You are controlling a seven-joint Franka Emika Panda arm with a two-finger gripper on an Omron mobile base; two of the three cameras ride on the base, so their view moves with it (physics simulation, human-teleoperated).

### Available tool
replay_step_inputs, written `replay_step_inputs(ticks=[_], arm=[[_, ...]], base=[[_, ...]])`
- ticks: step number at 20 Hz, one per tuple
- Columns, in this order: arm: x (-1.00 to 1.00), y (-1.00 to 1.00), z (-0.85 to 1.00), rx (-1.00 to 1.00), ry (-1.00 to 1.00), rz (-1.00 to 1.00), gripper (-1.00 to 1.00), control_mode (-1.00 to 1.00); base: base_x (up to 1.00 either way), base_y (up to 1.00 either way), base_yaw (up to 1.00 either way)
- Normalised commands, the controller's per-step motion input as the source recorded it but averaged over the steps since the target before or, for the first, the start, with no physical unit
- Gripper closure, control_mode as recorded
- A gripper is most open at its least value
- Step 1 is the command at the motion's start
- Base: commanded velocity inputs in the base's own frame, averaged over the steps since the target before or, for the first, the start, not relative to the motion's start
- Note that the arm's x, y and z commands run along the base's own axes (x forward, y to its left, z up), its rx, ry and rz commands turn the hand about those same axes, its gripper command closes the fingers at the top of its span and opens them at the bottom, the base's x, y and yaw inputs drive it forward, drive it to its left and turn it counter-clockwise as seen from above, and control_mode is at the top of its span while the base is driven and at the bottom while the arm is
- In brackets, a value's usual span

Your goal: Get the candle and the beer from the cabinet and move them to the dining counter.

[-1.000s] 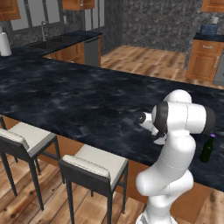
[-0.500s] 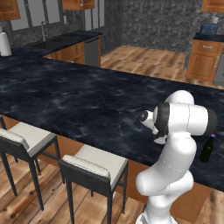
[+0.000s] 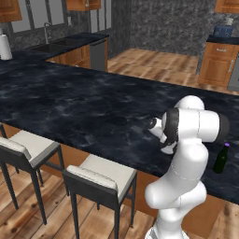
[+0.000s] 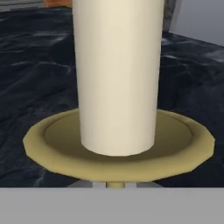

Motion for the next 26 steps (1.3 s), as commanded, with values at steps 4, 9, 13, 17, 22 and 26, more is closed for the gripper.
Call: replay_step_inputs(ticks=[4,9,13,17,22,26], arm=[[-0.34,0.28,-0.67,-0.05,-0.24,-0.19,1.00,-1.00],[-0.34,0.34,-0.63,-0.13,-0.25,-0.18,1.00,-1.00],[-0.40,0.35,-0.67,-0.13,-0.27,-0.19,1.00,-1.00],[-0.44,0.36,-0.71,-0.14,-0.28,-0.19,-1.00,-1.00],[-0.36,0.44,-0.71,-0.15,-0.21,-0.19,-1.00,-1.00],[-0.35,0.39,-0.69,-0.14,-0.20,-0.20,-1.00,-1.00]], base=[[0.00,0.00,0.00],[0.00,0.00,0.00],[0.00,0.00,0.00],[0.00,0.00,0.00],[0.00,0.00,0.00],[0.00,0.00,0.00]])
